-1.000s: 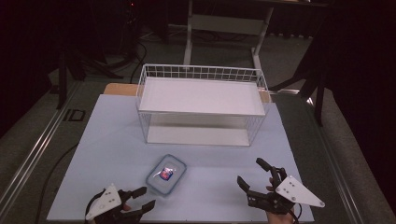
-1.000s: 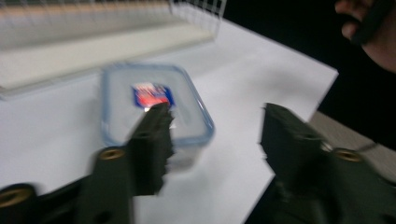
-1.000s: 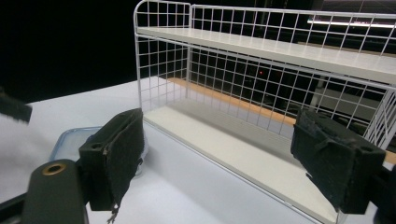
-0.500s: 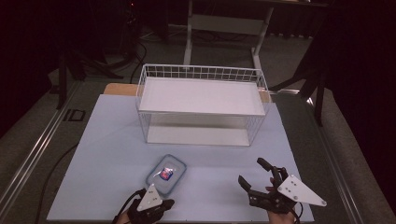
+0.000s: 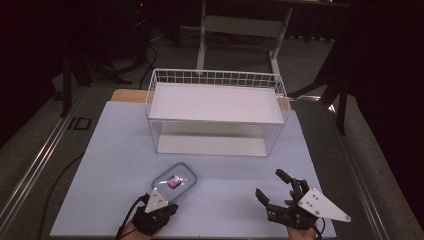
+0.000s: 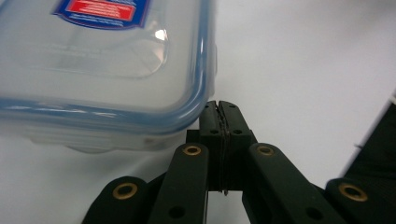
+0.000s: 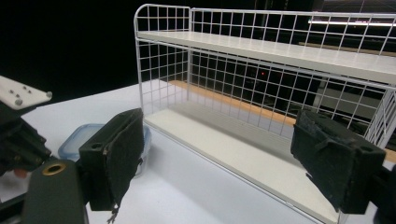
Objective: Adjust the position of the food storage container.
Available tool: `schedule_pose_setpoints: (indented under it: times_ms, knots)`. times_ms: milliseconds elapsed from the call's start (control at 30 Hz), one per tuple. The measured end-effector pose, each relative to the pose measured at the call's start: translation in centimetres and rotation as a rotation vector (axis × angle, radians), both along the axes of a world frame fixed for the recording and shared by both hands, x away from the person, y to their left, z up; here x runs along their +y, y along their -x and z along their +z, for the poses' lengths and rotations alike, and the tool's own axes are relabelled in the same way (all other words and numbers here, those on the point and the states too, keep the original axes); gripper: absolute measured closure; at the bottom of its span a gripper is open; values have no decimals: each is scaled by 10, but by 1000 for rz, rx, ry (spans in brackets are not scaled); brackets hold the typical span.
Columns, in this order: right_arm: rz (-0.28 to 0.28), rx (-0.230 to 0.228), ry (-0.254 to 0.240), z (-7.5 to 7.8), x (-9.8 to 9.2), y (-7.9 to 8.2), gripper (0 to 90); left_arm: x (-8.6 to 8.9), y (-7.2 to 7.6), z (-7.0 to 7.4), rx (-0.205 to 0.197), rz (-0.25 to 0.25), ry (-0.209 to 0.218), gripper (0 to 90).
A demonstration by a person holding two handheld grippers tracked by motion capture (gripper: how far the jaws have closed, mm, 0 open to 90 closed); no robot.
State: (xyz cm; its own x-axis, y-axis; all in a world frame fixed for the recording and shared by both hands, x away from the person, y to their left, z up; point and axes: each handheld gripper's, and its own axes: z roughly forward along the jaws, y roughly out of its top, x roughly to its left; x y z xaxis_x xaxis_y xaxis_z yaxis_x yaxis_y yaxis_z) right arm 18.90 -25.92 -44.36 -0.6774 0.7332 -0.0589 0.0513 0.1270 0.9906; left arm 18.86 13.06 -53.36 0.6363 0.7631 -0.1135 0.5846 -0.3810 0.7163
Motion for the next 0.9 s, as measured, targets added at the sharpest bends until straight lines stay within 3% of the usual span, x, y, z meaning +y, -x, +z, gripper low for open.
schedule_pose_setpoints:
  times_ms: [167, 367, 533, 667, 800, 900]
  knots:
    - [5, 5, 0, 0, 0, -1, 173, 4, -4, -1, -14, 17, -35, 900]
    - [9, 9, -8, -1, 0, -1, 173, 11, -7, -1, -1, 39, -38, 900]
    - [9, 7, -6, 0, 0, 0, 173, 19, -6, 0, -21, 60, -66, 900]
    - [12, 9, -5, -1, 1, -1, 173, 29, -11, 0, -9, 96, -62, 900]
    - [15, 13, -6, -1, 1, -1, 173, 40, -17, 1, -39, 128, -56, 900]
    - [13, 19, -8, -1, 1, -1, 173, 47, -22, 1, -32, 155, -52, 900]
